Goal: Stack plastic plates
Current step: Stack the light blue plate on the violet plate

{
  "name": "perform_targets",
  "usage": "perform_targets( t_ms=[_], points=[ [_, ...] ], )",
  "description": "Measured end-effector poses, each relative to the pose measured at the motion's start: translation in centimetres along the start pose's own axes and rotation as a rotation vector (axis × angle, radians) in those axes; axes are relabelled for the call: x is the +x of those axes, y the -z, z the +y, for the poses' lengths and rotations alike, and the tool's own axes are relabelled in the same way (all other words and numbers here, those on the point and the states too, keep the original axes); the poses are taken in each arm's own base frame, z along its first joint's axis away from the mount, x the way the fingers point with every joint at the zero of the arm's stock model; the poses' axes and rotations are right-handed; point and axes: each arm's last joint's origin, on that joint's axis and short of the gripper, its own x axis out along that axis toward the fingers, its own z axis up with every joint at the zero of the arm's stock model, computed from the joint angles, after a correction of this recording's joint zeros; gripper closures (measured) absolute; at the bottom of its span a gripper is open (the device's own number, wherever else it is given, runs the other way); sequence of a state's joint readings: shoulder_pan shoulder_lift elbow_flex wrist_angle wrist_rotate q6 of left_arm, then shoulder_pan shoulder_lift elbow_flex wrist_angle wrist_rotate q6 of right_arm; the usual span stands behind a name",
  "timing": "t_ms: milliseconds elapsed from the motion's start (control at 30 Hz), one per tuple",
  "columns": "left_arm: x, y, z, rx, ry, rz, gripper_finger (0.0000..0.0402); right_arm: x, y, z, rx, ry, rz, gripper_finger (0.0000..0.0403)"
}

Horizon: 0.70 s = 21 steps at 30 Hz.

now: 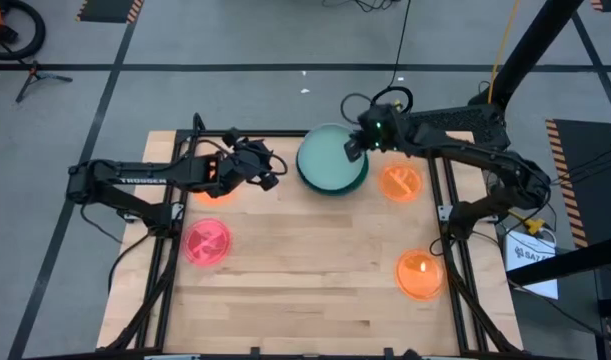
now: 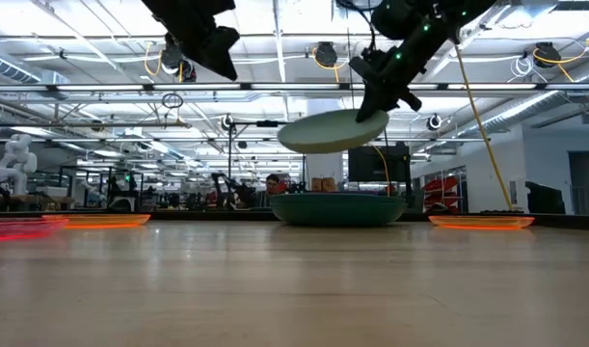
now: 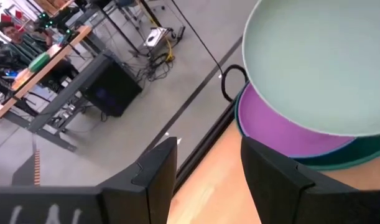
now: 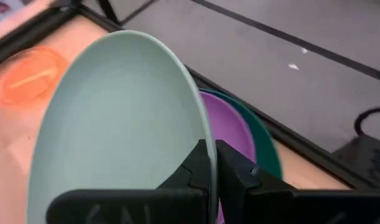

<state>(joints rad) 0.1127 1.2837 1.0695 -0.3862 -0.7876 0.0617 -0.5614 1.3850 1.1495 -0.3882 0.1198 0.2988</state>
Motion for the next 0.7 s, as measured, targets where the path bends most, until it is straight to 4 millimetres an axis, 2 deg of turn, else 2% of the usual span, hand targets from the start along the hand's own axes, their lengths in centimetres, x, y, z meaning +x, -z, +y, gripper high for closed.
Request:
perform_targets(
  t_ms=[333,700],
  points=[
    [-3.4,1.9,3.3,-0.112,-0.012,-0.105,0.0217,4.8,-0.3,-3.1,0.099,-0.099,0.124,0.0399],
    [-5.9,3.9,5.7,-0.158,-0.023,-0.193,0.0217,9.5,0.7,-5.0,0.172,-0.054,0.156,0.0392]
  ],
)
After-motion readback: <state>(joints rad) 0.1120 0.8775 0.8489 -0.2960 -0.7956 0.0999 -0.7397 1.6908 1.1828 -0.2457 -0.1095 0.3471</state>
